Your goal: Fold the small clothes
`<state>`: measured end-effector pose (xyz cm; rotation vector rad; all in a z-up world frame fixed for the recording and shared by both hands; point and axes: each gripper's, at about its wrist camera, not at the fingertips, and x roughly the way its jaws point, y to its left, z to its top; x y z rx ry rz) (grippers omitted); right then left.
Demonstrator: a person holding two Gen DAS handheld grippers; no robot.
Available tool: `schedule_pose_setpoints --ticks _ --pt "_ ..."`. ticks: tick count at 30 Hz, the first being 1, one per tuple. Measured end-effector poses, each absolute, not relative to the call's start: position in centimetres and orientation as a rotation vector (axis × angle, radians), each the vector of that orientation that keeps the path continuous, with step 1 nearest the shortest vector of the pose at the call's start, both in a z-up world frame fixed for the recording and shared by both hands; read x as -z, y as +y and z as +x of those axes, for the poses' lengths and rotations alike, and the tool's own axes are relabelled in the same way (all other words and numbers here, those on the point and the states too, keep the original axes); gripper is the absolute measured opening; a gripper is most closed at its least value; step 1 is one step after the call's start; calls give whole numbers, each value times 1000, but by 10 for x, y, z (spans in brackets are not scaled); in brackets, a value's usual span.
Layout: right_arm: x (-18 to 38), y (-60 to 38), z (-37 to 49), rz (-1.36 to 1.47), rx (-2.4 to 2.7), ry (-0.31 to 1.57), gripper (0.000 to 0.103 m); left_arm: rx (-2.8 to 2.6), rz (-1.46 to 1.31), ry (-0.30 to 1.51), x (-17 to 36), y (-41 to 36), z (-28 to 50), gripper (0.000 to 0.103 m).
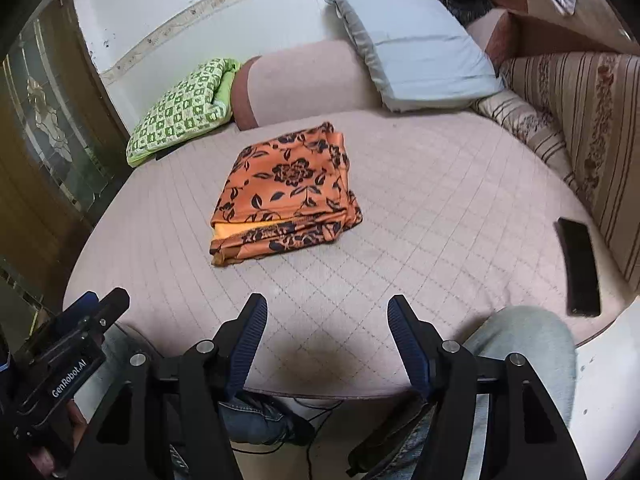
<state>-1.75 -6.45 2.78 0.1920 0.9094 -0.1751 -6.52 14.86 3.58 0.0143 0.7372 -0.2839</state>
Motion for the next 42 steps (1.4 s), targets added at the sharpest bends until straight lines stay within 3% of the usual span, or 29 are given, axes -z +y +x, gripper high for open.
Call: schedule_pose_setpoints --ticks 15,42 --pt "-63 -52 -16 136 166 837 69 287 30 726 -62 151 -63 65" --pt "-72 -42 4 117 133 829 69 277 22 744 -71 149 -43 65"
